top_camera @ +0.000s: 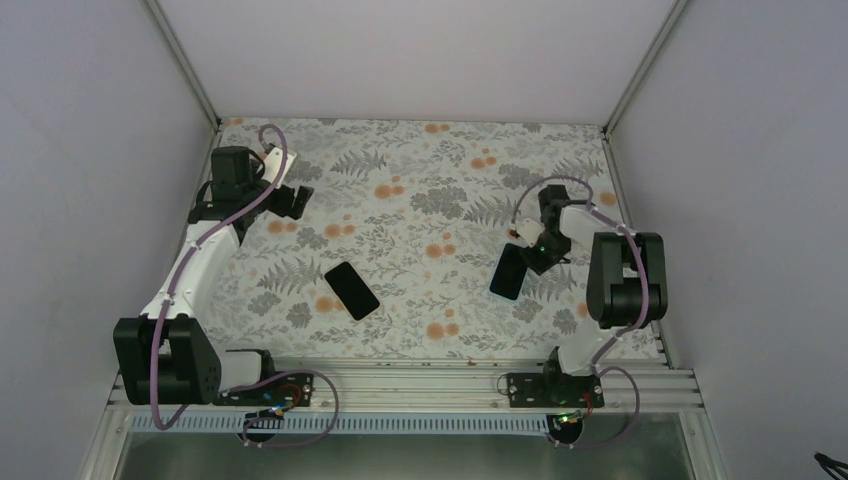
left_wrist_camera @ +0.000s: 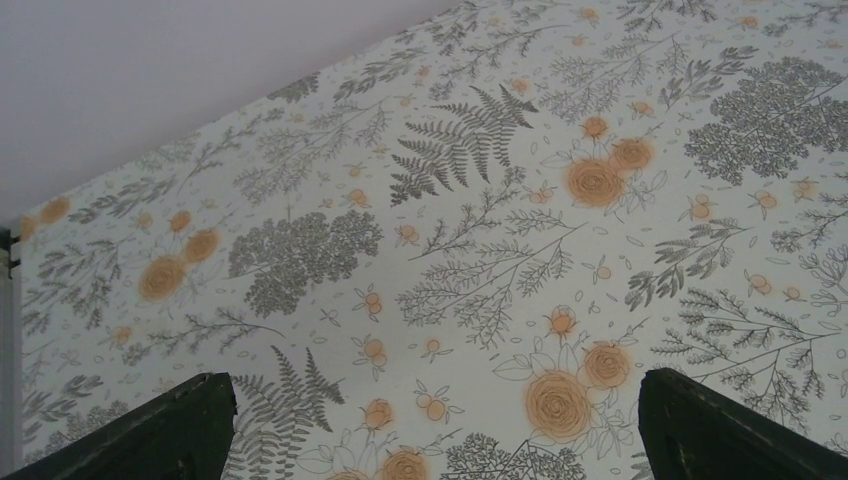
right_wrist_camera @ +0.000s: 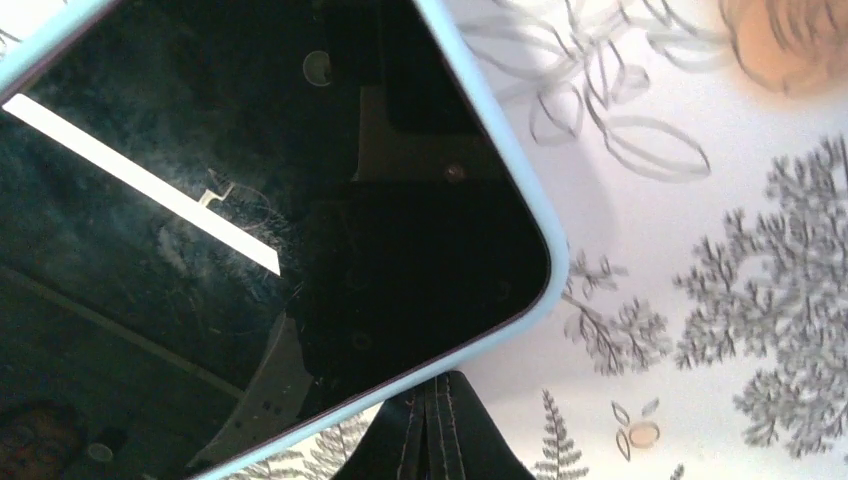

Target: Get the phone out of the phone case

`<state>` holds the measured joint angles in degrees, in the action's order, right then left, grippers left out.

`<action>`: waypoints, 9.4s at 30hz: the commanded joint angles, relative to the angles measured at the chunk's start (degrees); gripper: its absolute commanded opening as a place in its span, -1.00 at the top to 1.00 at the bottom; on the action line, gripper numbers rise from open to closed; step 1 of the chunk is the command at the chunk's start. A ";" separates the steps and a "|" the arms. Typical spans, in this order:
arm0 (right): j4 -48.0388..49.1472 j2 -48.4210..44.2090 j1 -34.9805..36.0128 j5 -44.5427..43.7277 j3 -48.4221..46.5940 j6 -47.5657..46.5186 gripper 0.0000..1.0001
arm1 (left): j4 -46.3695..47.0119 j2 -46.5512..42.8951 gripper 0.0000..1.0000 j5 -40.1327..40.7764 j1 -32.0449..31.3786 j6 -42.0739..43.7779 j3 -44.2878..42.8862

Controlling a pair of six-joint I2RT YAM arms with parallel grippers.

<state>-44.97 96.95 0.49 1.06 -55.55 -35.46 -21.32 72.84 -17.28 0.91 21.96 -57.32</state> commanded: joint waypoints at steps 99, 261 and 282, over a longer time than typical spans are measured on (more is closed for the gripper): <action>-3.79 20.48 20.45 -0.92 -40.24 17.32 -0.16 | -1.80 -0.28 -1.00 -10.88 0.20 5.20 2.97; 10.10 -12.93 17.70 43.76 -8.56 -20.93 -0.66 | -25.70 19.17 0.95 -41.21 -28.34 26.20 -26.29; -3.79 -2.20 12.20 37.87 -22.87 -34.83 -0.59 | -38.98 20.19 0.95 -38.43 -35.54 35.57 -26.75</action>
<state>-50.15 93.49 16.03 43.20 -72.62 -65.67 -48.66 92.60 -48.14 -31.20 54.41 -83.81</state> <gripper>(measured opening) 0.799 0.120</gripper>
